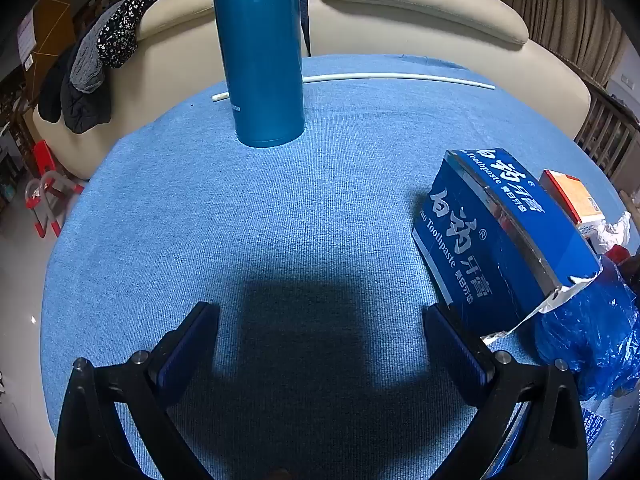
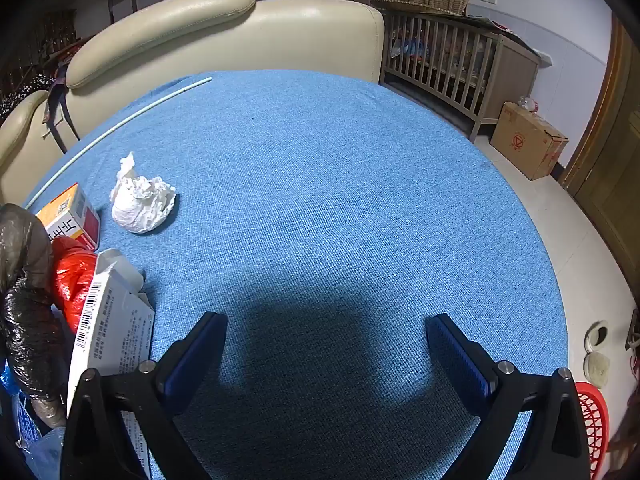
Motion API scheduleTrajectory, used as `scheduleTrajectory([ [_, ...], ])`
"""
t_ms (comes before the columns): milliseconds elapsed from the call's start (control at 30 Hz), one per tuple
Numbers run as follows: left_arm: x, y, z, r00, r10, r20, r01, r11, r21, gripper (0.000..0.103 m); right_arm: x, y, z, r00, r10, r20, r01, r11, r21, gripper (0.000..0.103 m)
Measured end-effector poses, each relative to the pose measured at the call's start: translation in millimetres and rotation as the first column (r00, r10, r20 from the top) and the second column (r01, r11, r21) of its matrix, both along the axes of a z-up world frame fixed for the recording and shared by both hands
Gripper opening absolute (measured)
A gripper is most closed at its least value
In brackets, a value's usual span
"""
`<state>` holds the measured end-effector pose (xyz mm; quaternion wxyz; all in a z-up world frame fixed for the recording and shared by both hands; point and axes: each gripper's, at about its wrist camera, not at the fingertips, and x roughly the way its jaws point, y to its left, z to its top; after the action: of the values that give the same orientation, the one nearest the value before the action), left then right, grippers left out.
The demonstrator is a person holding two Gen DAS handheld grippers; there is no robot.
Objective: Collect trash
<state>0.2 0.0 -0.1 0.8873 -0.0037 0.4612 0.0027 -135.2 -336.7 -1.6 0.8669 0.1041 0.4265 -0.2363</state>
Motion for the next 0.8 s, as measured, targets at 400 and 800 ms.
scheduleTrajectory([
  [400,-4,3,3,1.000,0.000,0.014,0.000,1.000,0.011,0.103,-1,-2,5,1.000,0.011,-0.028,-0.010,0.999,0.032,0.103],
  [800,-62,9,63,0.988,-0.036,0.148,0.040,0.999,-0.023,0.103,-75,11,93,0.981,0.087,0.174,-0.094,0.995,0.027,0.103],
])
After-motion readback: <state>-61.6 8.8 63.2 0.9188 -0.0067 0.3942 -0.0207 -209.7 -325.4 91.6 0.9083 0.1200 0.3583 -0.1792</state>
